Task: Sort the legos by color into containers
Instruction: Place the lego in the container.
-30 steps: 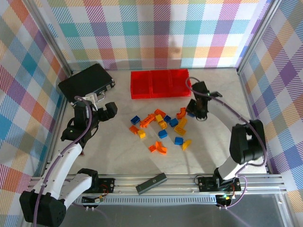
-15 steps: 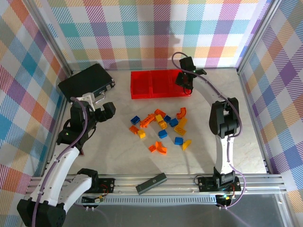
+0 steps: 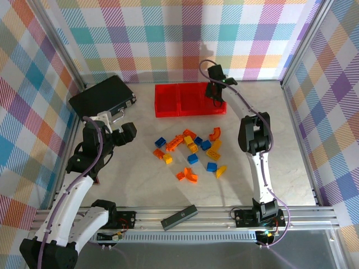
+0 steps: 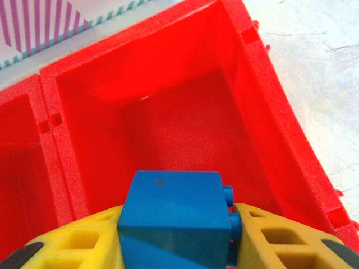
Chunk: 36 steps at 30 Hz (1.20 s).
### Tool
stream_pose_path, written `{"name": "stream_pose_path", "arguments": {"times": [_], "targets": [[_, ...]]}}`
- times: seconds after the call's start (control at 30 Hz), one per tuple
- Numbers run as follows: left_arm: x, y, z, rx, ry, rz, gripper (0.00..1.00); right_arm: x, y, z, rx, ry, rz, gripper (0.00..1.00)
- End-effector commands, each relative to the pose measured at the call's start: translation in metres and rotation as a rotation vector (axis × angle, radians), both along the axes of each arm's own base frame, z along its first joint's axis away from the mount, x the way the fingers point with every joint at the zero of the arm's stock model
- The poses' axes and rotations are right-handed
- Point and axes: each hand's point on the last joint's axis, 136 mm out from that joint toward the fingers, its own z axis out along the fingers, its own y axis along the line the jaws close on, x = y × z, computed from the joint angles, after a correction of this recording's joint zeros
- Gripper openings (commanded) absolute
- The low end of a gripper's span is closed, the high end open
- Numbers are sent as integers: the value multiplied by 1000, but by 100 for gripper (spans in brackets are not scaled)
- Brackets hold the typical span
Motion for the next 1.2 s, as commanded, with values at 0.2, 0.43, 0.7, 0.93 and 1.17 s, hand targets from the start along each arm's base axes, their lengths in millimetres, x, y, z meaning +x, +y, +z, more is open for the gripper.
{"name": "stream_pose_path", "arguments": {"times": [0.2,0.43,0.7,0.93,1.17], "targets": [[-7,-1,19,13,-40,-22,99,0,-5,-9,7,39,-1,43],[-8,-1,26,12,-49,-25,99,-1,-2,-9,18,43,8,47],[-11,-1,35,7,-64,-29,99,-1,-3,24,21,3,20,55],[-12,-3,34,-3,-54,-32,99,-13,-4,73,45,-47,45,60],[-9,-18,24,-27,4,-100,97,-69,2,130,130,-59,131,61]]}}
